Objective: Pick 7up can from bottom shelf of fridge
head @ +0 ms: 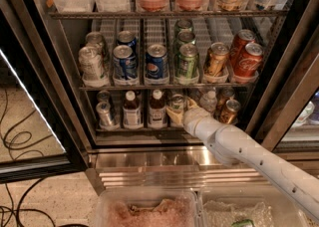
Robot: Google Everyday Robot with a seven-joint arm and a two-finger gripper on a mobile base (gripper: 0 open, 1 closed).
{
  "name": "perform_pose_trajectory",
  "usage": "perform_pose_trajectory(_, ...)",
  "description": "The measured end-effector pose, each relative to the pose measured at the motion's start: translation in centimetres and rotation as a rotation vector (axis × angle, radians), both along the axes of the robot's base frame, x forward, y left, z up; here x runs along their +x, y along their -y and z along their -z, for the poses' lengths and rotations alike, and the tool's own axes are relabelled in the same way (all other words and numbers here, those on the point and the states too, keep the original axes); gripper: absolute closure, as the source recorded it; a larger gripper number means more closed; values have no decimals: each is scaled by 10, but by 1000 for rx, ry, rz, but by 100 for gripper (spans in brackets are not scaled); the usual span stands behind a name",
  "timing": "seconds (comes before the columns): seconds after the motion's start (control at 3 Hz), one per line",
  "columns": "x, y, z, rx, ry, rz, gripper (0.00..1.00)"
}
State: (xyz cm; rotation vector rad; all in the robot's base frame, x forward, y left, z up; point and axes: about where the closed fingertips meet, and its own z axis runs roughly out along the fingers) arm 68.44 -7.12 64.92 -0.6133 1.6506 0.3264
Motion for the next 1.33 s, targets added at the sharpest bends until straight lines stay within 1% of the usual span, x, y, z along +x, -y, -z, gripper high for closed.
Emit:
perform_pose_trajectory(0.33, 0, 4, 4, -12, -5, 4, 100)
perform_pose_trajectory(0.67, -2, 2, 1, -21, 6, 2, 100)
perform_pose_trajectory(1.0, -10, 2, -11, -24, 32, -3, 100)
perform_pose_trajectory(1.33, -21, 2, -32, -39, 74, -8, 100)
